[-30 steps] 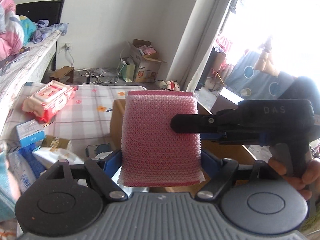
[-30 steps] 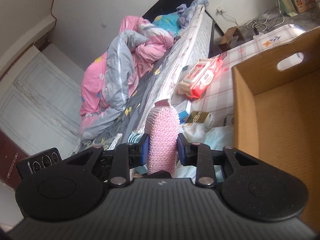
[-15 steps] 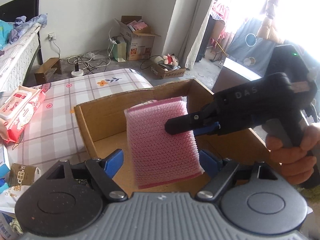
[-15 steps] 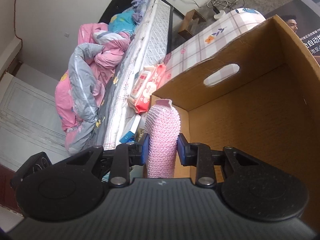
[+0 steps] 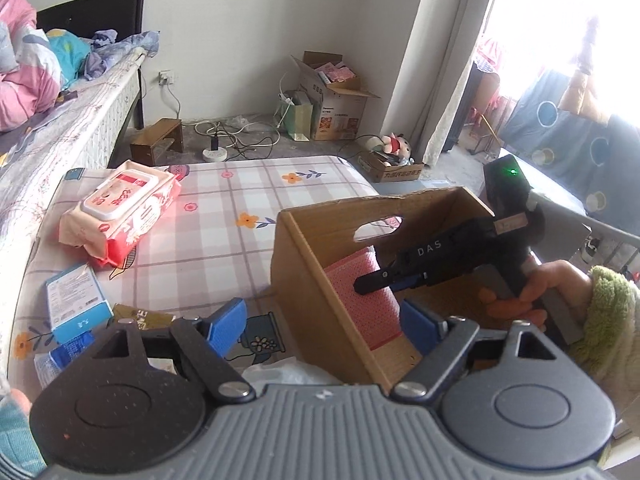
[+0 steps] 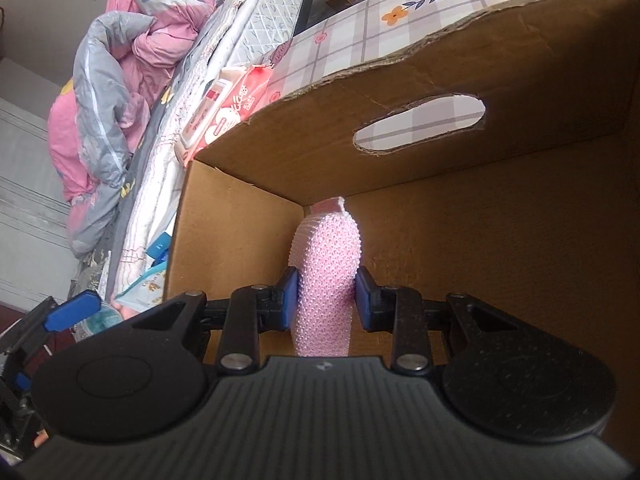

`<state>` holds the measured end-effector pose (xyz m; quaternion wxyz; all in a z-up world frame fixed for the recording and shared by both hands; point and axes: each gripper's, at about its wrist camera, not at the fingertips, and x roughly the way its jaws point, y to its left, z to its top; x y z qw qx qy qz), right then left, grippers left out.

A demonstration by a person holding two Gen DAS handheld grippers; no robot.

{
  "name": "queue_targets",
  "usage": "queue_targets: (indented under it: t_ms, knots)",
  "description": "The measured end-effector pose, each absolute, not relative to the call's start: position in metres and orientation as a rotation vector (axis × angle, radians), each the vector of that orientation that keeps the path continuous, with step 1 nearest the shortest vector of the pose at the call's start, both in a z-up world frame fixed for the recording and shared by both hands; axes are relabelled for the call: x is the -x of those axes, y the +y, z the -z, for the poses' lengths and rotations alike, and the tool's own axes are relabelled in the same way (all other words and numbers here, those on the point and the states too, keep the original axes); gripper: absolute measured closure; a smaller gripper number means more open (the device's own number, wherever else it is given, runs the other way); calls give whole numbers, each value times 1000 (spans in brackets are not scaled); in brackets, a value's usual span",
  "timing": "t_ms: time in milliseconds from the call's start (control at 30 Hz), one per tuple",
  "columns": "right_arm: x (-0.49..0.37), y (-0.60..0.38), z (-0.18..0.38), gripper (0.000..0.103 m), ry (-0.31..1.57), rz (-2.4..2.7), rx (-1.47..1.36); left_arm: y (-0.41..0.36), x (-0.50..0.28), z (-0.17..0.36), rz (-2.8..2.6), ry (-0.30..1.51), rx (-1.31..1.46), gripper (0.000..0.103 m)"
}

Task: Organize soft objects
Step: 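Carry the pink sponge with the right gripper into the cardboard box and release, then move the right gripper back to the pile and grasp the blue-white box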

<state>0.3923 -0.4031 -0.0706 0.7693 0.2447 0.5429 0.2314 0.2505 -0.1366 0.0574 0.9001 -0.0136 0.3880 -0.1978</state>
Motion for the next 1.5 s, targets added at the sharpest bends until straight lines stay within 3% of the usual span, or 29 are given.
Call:
queue_targets:
  t_ms: [300, 400, 600, 800, 1033, 1300, 1500]
  knots:
    - [-412, -395, 88, 67, 1137, -451, -480, -104, -223, -50, 368, 804, 60, 14]
    - [-410, -396, 90, 51, 1144, -367, -451, -99, -219, -49, 368, 811, 65, 14]
    - [-392, -398, 79, 51, 1112, -319, -465, -90, -207, -47, 364, 782, 57, 14]
    - [-397, -376, 93, 63, 1124, -321, -477, -77, -195, -42, 336, 784, 96, 11]
    - [-390, -365, 75, 60, 1090, -261, -386, -49, -182, -48, 286, 770, 138, 11]
    - [-357, -372, 3, 57, 936, -255, -429, -10, -174, -80, 236, 684, 126, 11]
    - [-340, -332, -64, 57, 862, -454, -468, 30, -215, -103, 146, 757, 179, 12]
